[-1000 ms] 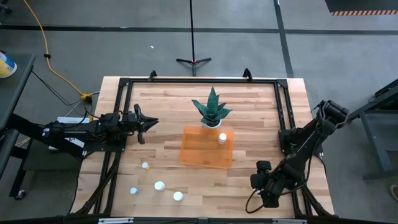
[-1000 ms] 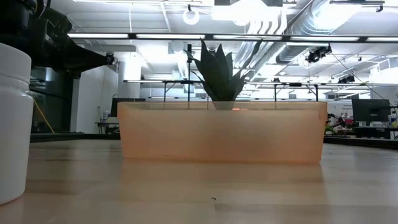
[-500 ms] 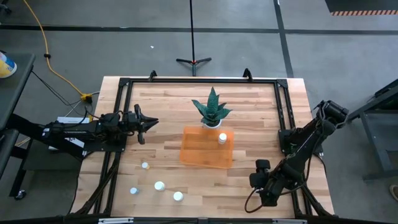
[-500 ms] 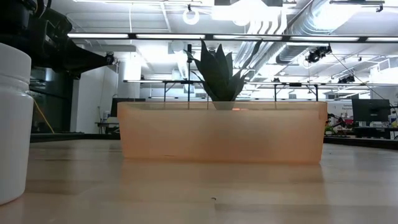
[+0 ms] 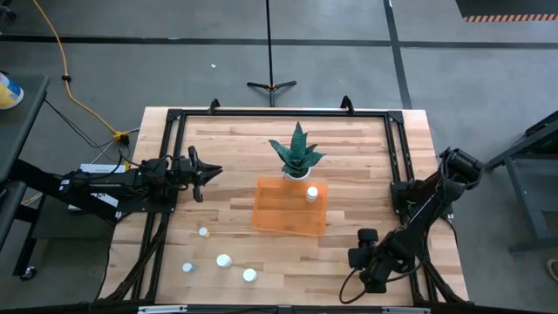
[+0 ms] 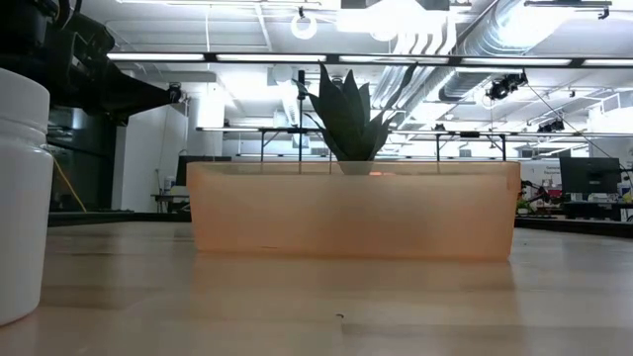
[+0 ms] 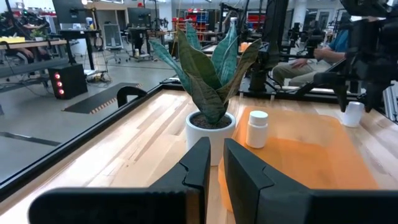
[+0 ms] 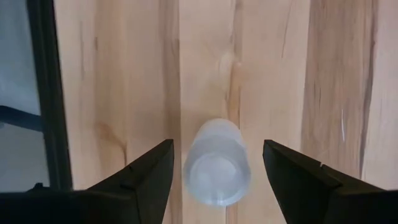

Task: Pick and place pill bottles into a basket
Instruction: Put the transparent pill bottle into the orange bin

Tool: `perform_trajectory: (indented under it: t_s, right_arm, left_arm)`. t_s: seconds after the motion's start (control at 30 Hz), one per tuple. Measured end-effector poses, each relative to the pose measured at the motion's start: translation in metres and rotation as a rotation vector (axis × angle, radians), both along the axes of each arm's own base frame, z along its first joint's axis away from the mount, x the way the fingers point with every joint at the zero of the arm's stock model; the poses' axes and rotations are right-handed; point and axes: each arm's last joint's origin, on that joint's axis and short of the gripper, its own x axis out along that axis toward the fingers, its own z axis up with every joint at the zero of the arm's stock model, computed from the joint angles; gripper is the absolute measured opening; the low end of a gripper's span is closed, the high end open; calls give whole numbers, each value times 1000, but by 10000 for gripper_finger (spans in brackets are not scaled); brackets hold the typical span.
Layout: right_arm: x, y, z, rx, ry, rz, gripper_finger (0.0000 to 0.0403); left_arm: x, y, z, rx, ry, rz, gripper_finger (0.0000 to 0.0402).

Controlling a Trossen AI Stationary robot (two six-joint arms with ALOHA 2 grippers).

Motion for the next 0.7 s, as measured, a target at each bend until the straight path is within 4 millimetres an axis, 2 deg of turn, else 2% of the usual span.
perform_trajectory:
  t_s: [0.23, 0.57, 0.7]
  right_arm:
    - [0, 2, -10, -11, 57, 9, 236]
    - [1, 1, -10, -27, 39, 2, 235]
    - [1, 2, -10, -19, 48, 4, 215]
  left_arm:
    - [0, 0, 0, 0, 0, 0, 83]
    - [0, 0, 0, 0, 0, 0, 83]
    - [0, 0, 0, 0, 0, 0, 83]
